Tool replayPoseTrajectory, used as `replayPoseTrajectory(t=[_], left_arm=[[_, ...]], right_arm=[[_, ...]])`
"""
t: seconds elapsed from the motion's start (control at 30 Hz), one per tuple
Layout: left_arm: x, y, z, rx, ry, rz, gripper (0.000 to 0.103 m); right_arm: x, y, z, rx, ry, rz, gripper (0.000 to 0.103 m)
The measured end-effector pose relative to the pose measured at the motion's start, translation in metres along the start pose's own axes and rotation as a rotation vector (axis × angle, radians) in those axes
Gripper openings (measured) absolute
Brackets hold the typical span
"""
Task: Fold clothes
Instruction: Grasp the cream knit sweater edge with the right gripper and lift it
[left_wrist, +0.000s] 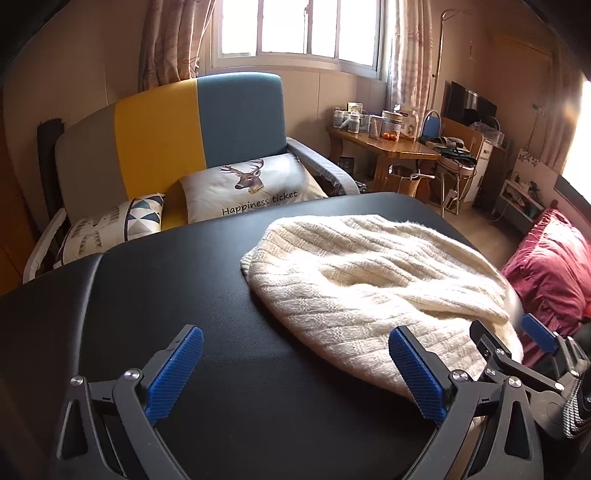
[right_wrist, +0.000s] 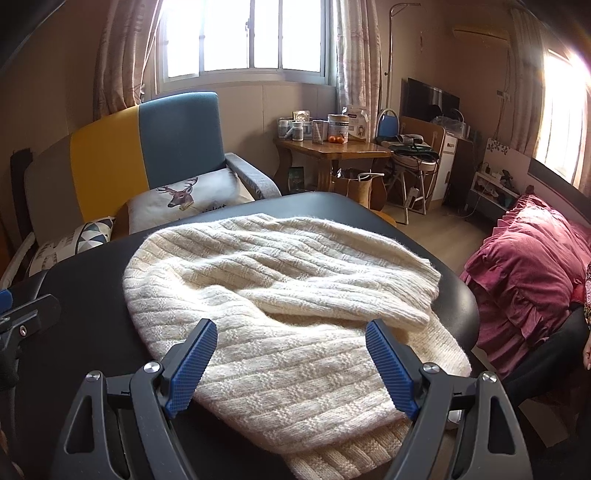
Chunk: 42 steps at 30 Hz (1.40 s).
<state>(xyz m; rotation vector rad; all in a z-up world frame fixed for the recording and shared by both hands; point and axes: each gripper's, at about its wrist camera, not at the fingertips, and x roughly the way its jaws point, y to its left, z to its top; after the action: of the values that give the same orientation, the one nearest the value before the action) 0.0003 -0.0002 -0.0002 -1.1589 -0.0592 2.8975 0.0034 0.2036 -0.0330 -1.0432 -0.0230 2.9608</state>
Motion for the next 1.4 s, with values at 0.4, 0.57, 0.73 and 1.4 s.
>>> replayPoseTrajectory(t=[0.4,0.57,0.73,1.4], left_arm=[[0.019,0.056,-0.04,-0.144,0.15,-0.286,0.102],[0.018,0.114,-0.071,-0.216,0.188,-0.254,0.102],[0.015,0.2,-0.116,-0.361,0.235,-0.221,0.102],[0.024,0.297,-0.154,-0.565,0.256,-0.19,0.102]], right_arm=[[0.003,0.023,-0.003,-0.083,0.062,0.267,0.085],[0.024,0.053,0.018,-0.208,0.204,0.625,0.085],[0.066,0.12,0.045,-0.449,0.286,0.639,0.085],[0.198,0.219,0.041,-0.729,0.422,0.236,0.016]])
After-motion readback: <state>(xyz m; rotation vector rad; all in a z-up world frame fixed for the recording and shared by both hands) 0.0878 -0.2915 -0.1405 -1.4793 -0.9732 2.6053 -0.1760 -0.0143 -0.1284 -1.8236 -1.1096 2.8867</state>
